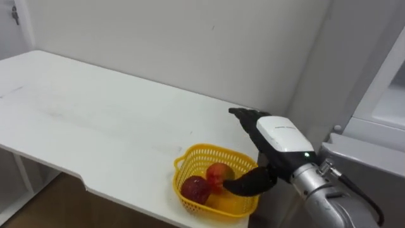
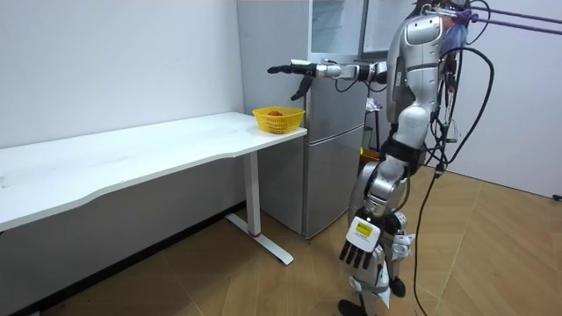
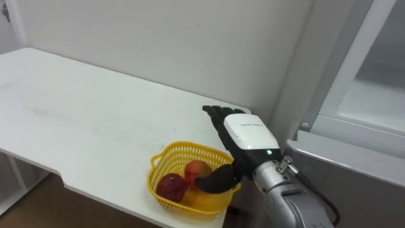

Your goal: Retrieve from the upper fridge

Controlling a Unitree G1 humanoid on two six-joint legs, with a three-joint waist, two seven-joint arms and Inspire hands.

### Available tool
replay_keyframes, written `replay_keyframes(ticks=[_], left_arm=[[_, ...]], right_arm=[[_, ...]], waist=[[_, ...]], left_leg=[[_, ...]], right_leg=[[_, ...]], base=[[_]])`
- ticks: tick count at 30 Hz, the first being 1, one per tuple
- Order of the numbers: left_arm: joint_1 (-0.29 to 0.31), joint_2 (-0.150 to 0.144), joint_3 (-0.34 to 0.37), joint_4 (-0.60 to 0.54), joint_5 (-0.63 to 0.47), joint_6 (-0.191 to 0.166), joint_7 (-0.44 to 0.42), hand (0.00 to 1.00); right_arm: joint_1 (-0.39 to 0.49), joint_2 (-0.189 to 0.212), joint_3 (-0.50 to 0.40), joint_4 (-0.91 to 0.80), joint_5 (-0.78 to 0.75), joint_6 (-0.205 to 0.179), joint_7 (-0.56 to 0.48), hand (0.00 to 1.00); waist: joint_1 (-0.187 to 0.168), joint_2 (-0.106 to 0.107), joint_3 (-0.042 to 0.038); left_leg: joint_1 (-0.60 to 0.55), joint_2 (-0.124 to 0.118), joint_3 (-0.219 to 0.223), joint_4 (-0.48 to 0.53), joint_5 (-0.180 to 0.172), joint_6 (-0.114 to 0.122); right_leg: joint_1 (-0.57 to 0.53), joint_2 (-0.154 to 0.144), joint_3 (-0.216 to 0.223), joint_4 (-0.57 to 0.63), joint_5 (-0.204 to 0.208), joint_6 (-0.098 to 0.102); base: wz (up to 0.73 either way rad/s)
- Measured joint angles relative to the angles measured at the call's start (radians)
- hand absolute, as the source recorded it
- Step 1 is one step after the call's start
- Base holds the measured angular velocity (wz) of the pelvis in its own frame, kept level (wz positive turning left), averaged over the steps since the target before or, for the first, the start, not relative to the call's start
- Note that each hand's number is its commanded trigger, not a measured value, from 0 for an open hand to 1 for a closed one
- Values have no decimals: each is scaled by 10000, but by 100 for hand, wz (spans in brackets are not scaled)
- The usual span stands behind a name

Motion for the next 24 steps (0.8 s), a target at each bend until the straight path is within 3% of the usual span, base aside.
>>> replay_keyframes(ticks=[7, 9, 16, 20, 24], left_arm=[[-32, -83, 22, -63, -9, -98, 252, 0], [-36, -96, 15, -62, -13, -174, 399, 0], [-5, -134, 22, 40, -249, -265, 660, 0], [41, -149, 16, 214, -303, -476, 801, 0], [226, -182, 28, 256, -288, -482, 956, 0]], right_arm=[[35, 25, -608, -1689, 928, -183, -90, 0], [31, 54, -938, -2120, 1211, -472, -341, 0], [38, 81, -1526, -2987, 1848, -811, -1355, 0], [56, 91, -1723, -3429, 2578, -1262, -1815, 0], [765, 95, -2445, -4018, 3319, -1526, -2141, 0]], waist=[[-280, 235, 5], [-466, 273, -72], [-799, 422, -57], [-1028, 608, -57], [-1382, 762, -99]], left_leg=[[117, 0, 162, -101, -2, 3], [151, 1, 158, -108, 0, 5], [399, 12, 377, -179, -2, 7], [577, 18, 519, -310, -3, 10], [750, 19, 600, -409, -3, 11]], right_leg=[[23, 27, 309, 21, 1, -2], [51, 29, 347, 17, 1, -2], [135, 43, 574, 21, 5, -7], [173, 53, 776, 46, 8, -12], [277, 51, 820, 16, 9, -8]], base=[[-8], [0], [-9], [-12], [-5]])
